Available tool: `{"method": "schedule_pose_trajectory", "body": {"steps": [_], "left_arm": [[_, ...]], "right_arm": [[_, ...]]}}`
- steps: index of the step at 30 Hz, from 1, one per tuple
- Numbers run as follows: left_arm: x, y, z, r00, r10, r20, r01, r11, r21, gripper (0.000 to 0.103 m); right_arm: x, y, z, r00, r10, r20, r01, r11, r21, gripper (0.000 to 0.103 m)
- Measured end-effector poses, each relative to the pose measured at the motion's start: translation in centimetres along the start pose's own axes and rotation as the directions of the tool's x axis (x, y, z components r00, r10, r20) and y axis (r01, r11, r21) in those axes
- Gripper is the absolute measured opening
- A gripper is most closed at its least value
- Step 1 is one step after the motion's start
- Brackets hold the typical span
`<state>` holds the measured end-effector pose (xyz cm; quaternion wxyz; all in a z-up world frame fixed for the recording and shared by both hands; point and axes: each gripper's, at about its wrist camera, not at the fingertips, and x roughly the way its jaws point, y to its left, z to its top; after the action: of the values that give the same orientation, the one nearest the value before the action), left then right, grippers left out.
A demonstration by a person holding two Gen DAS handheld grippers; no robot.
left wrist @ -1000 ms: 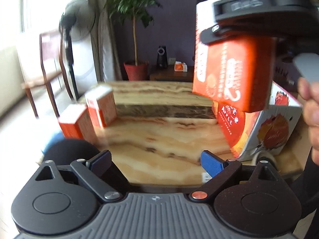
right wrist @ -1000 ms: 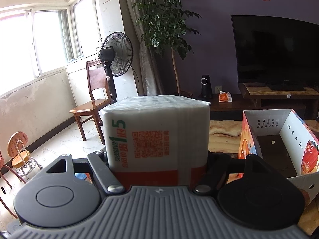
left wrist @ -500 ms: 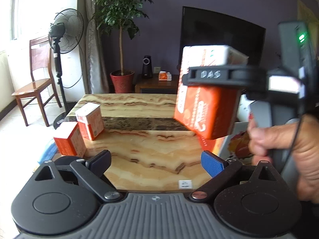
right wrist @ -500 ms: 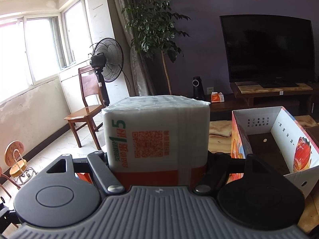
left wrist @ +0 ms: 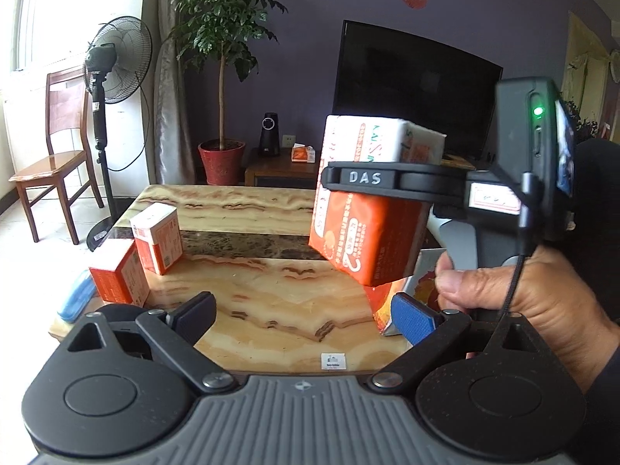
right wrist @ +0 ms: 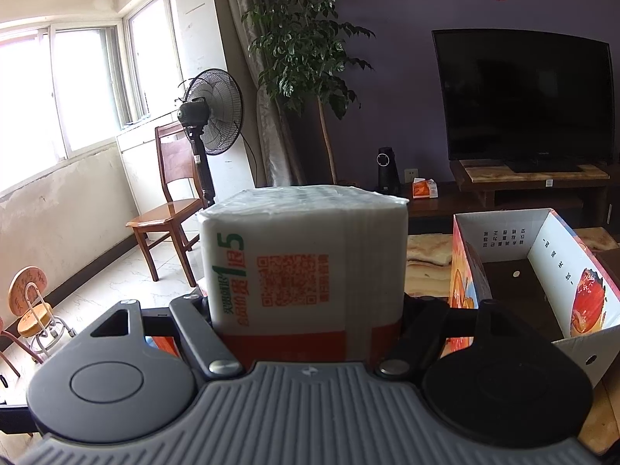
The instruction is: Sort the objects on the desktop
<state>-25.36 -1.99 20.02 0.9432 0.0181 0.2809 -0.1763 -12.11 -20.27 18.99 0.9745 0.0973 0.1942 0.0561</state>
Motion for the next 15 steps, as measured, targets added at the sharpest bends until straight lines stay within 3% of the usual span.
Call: {"method": "schedule_pose_trajectory", "body": {"steps": [15], "left_arm": [[0.06,-0.09,0.11,1.0,-0.023,-0.006,0.023,1.0,-0.008,0.097]], "right_arm": [[0.21,-0.5,0.04,1.0,0.008,-0.009,-0.008,1.0,0.002,0.077]]}}
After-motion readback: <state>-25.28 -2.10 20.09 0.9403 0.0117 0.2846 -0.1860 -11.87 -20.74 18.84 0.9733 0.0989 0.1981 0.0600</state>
